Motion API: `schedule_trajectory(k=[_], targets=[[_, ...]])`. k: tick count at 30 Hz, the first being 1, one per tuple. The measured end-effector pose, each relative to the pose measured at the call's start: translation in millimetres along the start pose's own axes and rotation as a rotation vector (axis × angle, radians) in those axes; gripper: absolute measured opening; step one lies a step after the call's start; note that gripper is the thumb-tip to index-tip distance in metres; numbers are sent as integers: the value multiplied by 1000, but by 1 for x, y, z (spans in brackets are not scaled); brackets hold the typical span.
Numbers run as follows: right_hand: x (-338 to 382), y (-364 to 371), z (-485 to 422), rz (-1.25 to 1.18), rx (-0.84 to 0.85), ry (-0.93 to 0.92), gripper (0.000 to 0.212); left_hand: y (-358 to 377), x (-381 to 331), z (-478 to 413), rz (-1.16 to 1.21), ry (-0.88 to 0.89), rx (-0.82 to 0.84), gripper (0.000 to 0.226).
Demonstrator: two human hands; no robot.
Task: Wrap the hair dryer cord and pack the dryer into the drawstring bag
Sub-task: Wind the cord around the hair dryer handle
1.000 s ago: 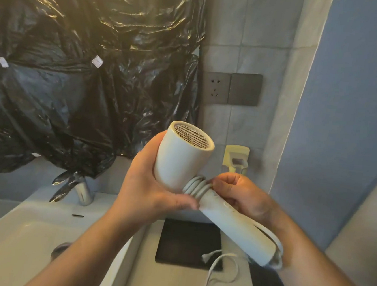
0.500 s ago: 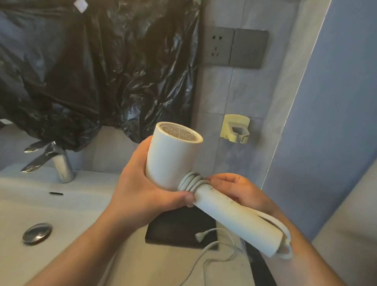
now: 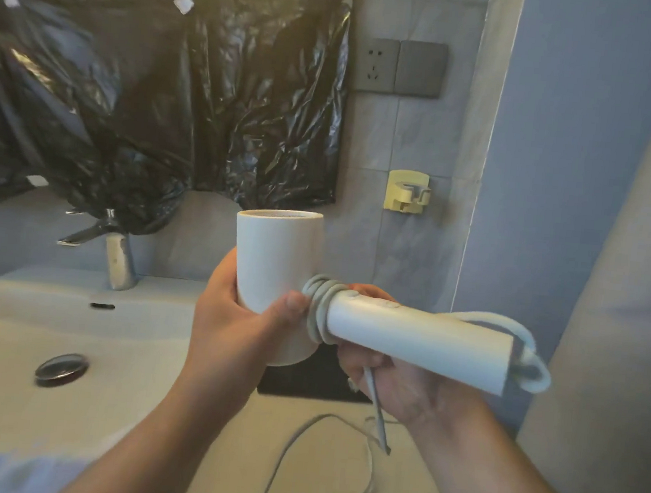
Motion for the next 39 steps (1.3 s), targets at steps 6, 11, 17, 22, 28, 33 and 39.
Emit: schedule_trajectory(k=[6, 11, 17, 22, 28, 33, 39], targets=[[-21, 40, 40, 85, -310, -42, 17, -10, -42, 28, -98, 50, -107, 44], [-38, 78, 59, 345, -454, -71, 27, -25, -73, 38, -233, 102, -207, 45], [-53, 112, 75, 887, -572, 17, 22, -47, -91, 44, -439, 128, -305, 52], [-52, 138, 84, 1462, -600, 54, 25, -54, -105, 45, -625, 151, -276, 62], [-40, 149, 83, 1773, -644, 78, 31, -48, -116, 47, -760, 246, -163, 83], [-24, 159, 88, 1915, -569, 89, 27, -45, -118, 45, -766, 250, -48, 90], [-18, 163, 98, 1805, -640, 21, 26, -43, -121, 45, -766, 240, -58, 90]])
Point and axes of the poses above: each hand's wrist, its own z-axis away from the middle knuckle, its own y-axis out of the palm, x = y × z, the point moved 5 cm from there along -z, towards the middle knuckle, and after that the axes turned 11 degrees about y, right-handed, at the moved point
